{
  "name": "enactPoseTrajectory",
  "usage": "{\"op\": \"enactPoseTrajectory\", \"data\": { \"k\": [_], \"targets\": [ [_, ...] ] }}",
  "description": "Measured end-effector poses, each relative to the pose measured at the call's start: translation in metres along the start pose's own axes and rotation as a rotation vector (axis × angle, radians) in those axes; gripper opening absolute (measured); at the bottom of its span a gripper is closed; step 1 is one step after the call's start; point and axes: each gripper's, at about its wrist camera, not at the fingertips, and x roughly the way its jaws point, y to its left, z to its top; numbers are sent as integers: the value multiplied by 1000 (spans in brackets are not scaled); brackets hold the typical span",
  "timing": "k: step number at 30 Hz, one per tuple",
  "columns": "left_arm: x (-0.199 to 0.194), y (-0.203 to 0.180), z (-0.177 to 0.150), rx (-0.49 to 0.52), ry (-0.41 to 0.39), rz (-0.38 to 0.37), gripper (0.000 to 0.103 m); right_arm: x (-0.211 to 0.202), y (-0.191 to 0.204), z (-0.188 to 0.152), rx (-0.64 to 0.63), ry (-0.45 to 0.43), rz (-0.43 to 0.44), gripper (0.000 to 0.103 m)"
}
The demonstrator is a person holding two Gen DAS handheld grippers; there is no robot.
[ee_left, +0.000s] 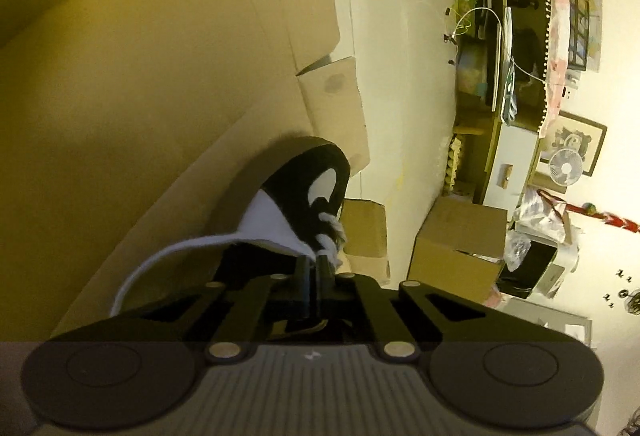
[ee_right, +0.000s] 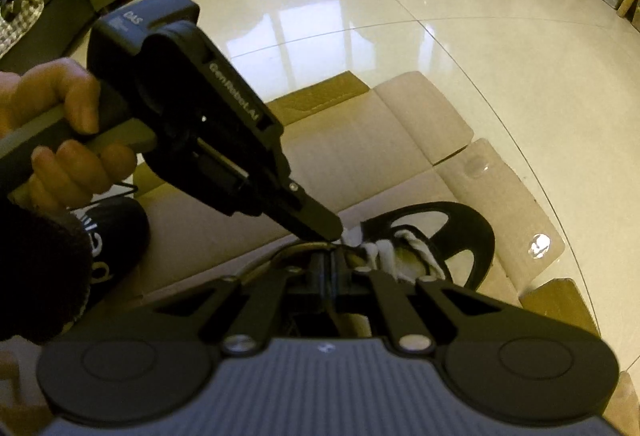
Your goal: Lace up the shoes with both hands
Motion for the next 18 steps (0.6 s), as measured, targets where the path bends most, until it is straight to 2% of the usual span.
{"op": "enactPoseTrajectory", "data": {
  "k": [8, 14, 18],
  "targets": [
    [-4, -13, -3, 120, -30, 60, 1, -3, -3, 0, 30, -8, 5, 9],
    [-12, -19, -4, 180, -59, 81, 1, -19, -10, 3, 103, -59, 4, 24],
    [-13, -19, -4, 185, -67, 77, 1, -29, -14, 7, 178, -104, 61, 25]
  ]
}}
